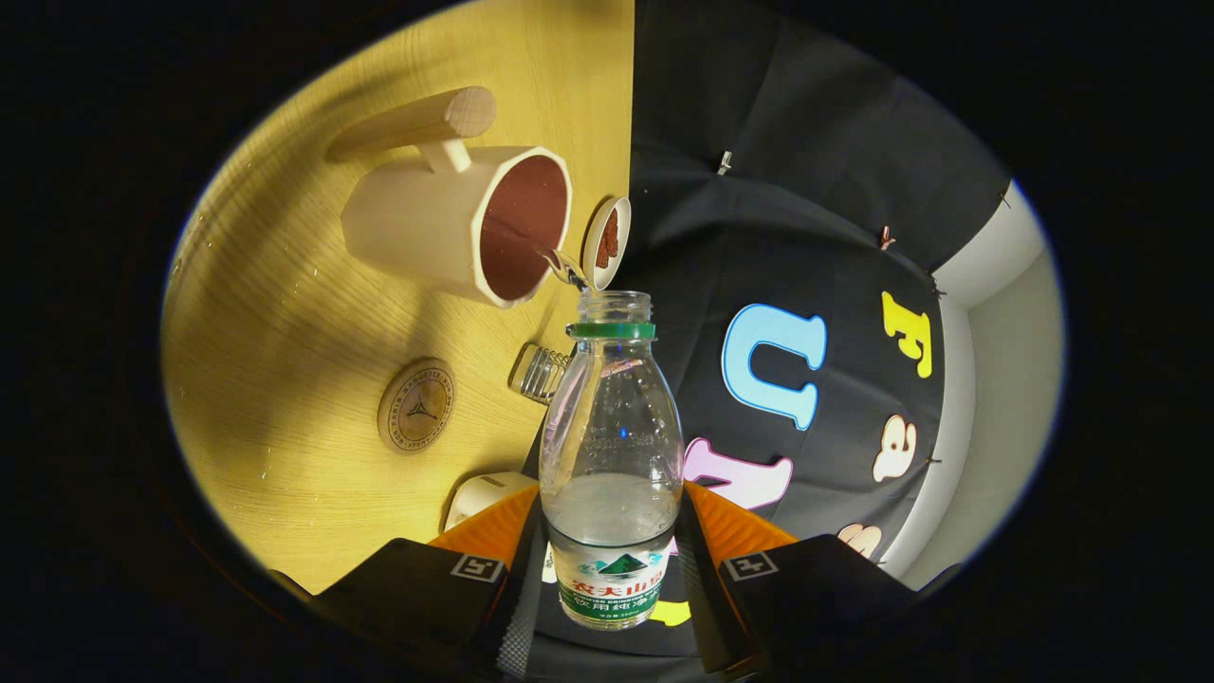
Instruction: Take the bottle from table, then pour the juice into the cup, finally place the bottle on the coaster
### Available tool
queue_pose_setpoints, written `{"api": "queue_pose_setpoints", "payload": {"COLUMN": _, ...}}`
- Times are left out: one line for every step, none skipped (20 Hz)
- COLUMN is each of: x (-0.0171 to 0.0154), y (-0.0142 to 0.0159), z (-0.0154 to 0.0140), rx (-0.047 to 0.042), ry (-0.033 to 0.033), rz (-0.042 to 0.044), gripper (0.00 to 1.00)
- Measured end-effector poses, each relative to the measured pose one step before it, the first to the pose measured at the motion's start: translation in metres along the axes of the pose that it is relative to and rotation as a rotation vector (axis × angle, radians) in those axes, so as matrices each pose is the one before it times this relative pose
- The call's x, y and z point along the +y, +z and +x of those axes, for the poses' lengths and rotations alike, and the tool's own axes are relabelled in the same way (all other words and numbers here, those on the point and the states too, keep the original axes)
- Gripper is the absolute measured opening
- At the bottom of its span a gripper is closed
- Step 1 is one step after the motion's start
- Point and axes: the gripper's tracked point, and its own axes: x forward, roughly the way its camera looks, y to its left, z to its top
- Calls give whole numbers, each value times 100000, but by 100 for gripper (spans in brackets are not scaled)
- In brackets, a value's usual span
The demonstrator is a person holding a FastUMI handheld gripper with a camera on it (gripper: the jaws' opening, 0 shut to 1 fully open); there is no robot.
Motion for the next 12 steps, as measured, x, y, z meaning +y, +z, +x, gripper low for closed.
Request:
{"api": "queue_pose_setpoints", "payload": {"x": -179, "y": 69, "z": 22, "rx": -120, "ry": -261, "rz": -1111, "gripper": 68}}
{"api": "queue_pose_setpoints", "payload": {"x": 40, "y": -98, "z": 77, "rx": -112, "ry": 172, "rz": -816, "gripper": 68}}
{"api": "queue_pose_setpoints", "payload": {"x": -76, "y": -15, "z": 20, "rx": -125, "ry": 318, "rz": -672, "gripper": 68}}
{"api": "queue_pose_setpoints", "payload": {"x": 12, "y": 30, "z": 93, "rx": -373, "ry": 325, "rz": -895, "gripper": 68}}
{"api": "queue_pose_setpoints", "payload": {"x": -81, "y": 142, "z": -7, "rx": -539, "ry": -4, "rz": -815, "gripper": 68}}
{"api": "queue_pose_setpoints", "payload": {"x": -138, "y": 163, "z": -81, "rx": -725, "ry": -145, "rz": -920, "gripper": 68}}
{"api": "queue_pose_setpoints", "payload": {"x": -235, "y": 160, "z": -132, "rx": -721, "ry": -308, "rz": -946, "gripper": 68}}
{"api": "queue_pose_setpoints", "payload": {"x": -95, "y": -5, "z": -56, "rx": -454, "ry": -336, "rz": -966, "gripper": 68}}
{"api": "queue_pose_setpoints", "payload": {"x": 49, "y": -28, "z": -73, "rx": -340, "ry": -68, "rz": -916, "gripper": 68}}
{"api": "queue_pose_setpoints", "payload": {"x": -66, "y": -56, "z": -27, "rx": -83, "ry": -196, "rz": -889, "gripper": 68}}
{"api": "queue_pose_setpoints", "payload": {"x": -183, "y": -48, "z": 102, "rx": -105, "ry": -240, "rz": -989, "gripper": 68}}
{"api": "queue_pose_setpoints", "payload": {"x": -92, "y": -75, "z": 32, "rx": -118, "ry": -116, "rz": -1090, "gripper": 68}}
